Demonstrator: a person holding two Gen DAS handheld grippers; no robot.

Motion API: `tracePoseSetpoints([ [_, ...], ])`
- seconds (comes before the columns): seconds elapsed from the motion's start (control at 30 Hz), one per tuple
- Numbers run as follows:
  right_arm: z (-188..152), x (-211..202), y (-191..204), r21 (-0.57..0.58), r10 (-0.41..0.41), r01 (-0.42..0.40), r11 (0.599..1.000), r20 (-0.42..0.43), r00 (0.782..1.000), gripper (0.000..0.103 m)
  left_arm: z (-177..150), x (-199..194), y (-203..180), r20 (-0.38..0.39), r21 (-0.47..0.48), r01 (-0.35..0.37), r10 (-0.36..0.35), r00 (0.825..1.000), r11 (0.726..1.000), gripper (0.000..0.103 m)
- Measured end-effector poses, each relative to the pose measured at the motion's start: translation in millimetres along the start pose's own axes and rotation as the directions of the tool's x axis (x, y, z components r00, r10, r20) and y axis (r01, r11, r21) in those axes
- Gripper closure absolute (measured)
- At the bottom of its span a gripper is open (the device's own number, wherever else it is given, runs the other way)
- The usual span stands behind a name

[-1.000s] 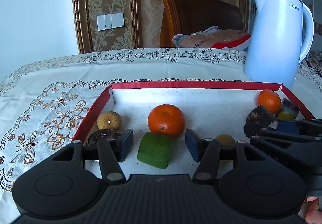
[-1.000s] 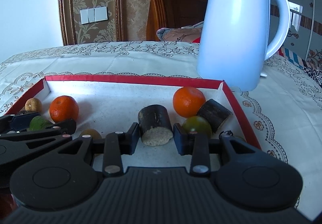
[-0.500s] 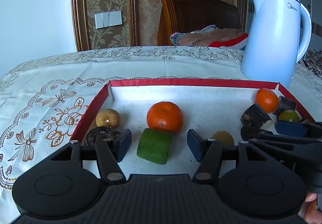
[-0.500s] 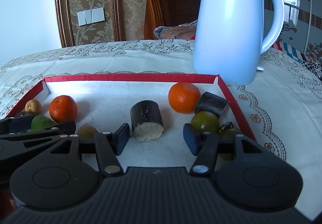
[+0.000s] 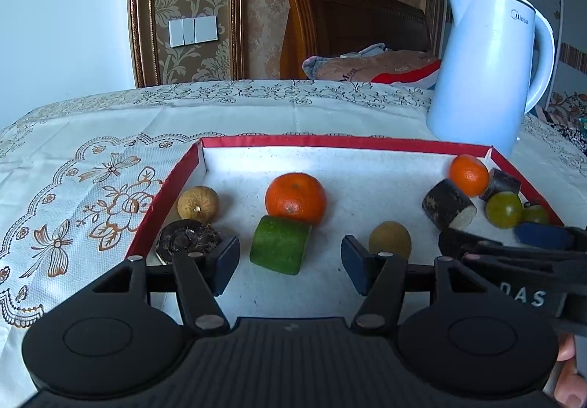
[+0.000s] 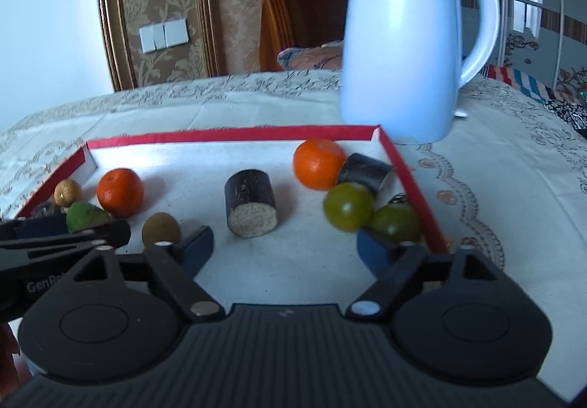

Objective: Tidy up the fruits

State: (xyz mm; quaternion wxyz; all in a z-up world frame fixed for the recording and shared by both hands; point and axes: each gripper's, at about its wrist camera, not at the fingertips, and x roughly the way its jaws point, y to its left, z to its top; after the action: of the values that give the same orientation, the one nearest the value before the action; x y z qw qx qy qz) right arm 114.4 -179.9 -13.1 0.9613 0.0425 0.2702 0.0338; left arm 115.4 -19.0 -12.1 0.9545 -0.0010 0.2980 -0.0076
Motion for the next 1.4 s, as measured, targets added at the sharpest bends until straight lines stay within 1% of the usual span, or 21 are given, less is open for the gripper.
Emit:
tracePoseSetpoints([
  [0.1,-3,-5,-1,-0.008,0.000,0.000,1.000,0.002,1.000,0.017,-3,-3,-2,-0.011,0.012,-0.001,0.001,1.000,1.000,0.042],
  [0.17,-5,-9,-1,-0.012,0.003,-0.003,1.000,0.006,1.000,0.015,-4,-6,0,-0.014,-0.001,0.008,-0.008,1.000,1.000,0.042],
  [0.23,-6,-13,-3,-0.004,0.005,-0.005,1.000,0.016,1.000,0.010,-5,-10,2,-0.016,-0.016,0.014,-0.015,1.000,1.000,0.042],
  [0.3,-7,-17,-3,-0.002,0.008,-0.008,1.000,0.026,1.000,0.010,-7,-12,3,-0.022,-0.016,0.014,-0.014,1.000,1.000,0.042],
  [0.4,-9,-23,-2,-0.006,0.005,-0.005,1.000,0.040,0.999,0.010,-9,-16,1,-0.022,-0.003,0.002,-0.002,1.000,1.000,0.042],
  [0.5,-12,-32,-4,0.006,0.025,-0.025,1.000,0.053,0.998,0.006,-12,-23,0,-0.020,0.004,-0.017,0.017,1.000,1.000,0.042],
  [0.57,-15,-39,-5,0.013,0.041,-0.042,0.999,0.063,0.997,0.005,-15,-30,-1,-0.005,0.014,-0.036,0.036,0.999,0.999,0.042],
  [0.63,-20,-47,-7,0.012,0.063,-0.064,0.998,0.074,0.995,0.004,-18,-38,-2,0.016,0.016,-0.067,0.067,0.998,0.998,0.036],
  [0.67,-22,-52,-6,0.007,0.071,-0.072,0.997,0.079,0.994,0.004,-20,-42,-1,0.027,0.011,-0.080,0.080,0.996,0.997,0.030],
  [0.73,-25,-60,-7,0.003,0.077,-0.077,0.997,0.095,0.993,0.003,-22,-52,3,0.053,-0.007,-0.090,0.090,0.995,0.996,0.029],
  [0.87,-30,-72,-13,0.031,0.112,-0.116,0.993,0.110,0.988,0.001,-27,-66,10,0.071,-0.034,-0.086,0.088,0.994,0.996,0.029],
  [1.03,-37,-83,-17,0.036,0.137,-0.142,0.989,0.118,0.984,0.000,-38,-83,14,0.099,-0.028,-0.073,0.075,0.992,0.997,0.029],
  [1.2,-39,-85,-13,0.012,0.137,-0.139,0.990,0.115,0.984,0.000,-45,-92,10,0.115,-0.001,-0.057,0.057,0.992,0.998,0.029],
  [1.3,-39,-84,-13,0.009,0.133,-0.134,0.991,0.113,0.985,0.000,-45,-92,7,0.116,0.012,-0.061,0.060,0.991,0.998,0.029],
  [1.4,-40,-85,-13,0.013,0.129,-0.131,0.991,0.114,0.985,0.000,-45,-91,9,0.112,0.003,-0.059,0.058,0.992,0.998,0.029],
])
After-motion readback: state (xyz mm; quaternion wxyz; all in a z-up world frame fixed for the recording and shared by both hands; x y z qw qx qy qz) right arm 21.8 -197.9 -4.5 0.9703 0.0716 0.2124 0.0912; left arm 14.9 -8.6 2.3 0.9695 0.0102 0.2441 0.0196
